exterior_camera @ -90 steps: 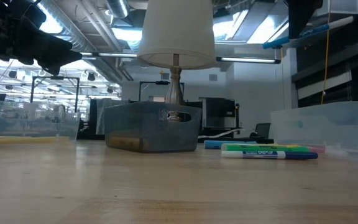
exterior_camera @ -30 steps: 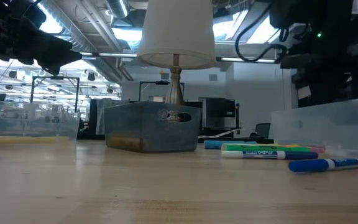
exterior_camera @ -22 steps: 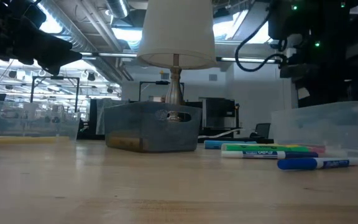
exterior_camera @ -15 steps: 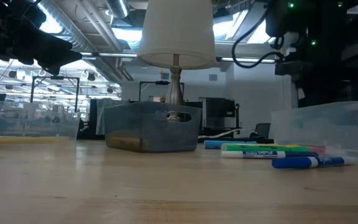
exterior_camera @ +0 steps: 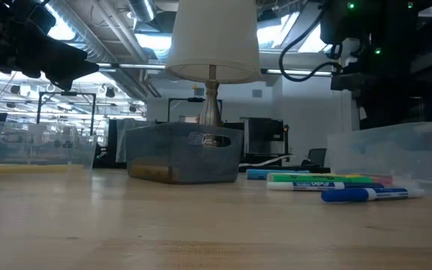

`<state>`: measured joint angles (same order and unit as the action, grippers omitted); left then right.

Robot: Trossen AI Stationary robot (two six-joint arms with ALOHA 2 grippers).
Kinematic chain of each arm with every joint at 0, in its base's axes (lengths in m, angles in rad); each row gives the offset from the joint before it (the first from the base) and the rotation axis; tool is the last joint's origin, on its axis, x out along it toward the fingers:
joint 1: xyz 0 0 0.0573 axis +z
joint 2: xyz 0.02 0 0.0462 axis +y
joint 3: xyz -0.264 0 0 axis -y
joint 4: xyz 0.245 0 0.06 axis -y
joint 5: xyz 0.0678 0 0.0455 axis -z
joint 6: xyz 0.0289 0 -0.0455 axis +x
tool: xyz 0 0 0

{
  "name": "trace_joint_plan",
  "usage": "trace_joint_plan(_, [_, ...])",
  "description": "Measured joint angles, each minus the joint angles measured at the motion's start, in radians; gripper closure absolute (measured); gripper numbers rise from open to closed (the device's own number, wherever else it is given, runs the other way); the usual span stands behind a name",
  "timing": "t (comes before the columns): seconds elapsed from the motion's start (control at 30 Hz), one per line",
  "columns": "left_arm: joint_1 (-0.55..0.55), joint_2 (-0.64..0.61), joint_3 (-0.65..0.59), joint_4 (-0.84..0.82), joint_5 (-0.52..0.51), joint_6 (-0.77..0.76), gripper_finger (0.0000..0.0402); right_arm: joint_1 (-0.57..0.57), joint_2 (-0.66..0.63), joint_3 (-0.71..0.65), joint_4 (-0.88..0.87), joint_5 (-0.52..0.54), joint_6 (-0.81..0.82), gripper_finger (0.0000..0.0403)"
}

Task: Pick & Place Markers
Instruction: Put the light blue highlighter into the right transparent bin, then put the light blue marker into the black bin

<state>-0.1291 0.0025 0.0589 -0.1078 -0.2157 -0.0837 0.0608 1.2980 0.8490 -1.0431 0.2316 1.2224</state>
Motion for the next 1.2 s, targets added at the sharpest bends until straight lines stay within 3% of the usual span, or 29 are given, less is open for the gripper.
trace_joint_plan(0.17, [0.000, 0.000, 0.000, 0.000, 0.000, 0.000, 0.0205, 0.000, 0.000, 0.001, 0.001, 0.010, -0.033, 0.0337])
trace_joint_plan(0.57, [0.000, 0.000, 0.000, 0.000, 0.000, 0.000, 0.0205, 0.000, 0.000, 0.002, 0.043, 0.002, -0.071, 0.0280])
trace_joint_plan(0.93, [0.000, 0.000, 0.000, 0.000, 0.000, 0.000, 0.0205, 0.002, 0.000, 0.102, 0.029, 0.056, -0.170, 0.0287])
trace_joint_plan(1.2, [0.000, 0.000, 0.000, 0.000, 0.000, 0.000, 0.0205, 0.006, 0.000, 0.184, 0.088, 0.006, -0.178, 0.0311])
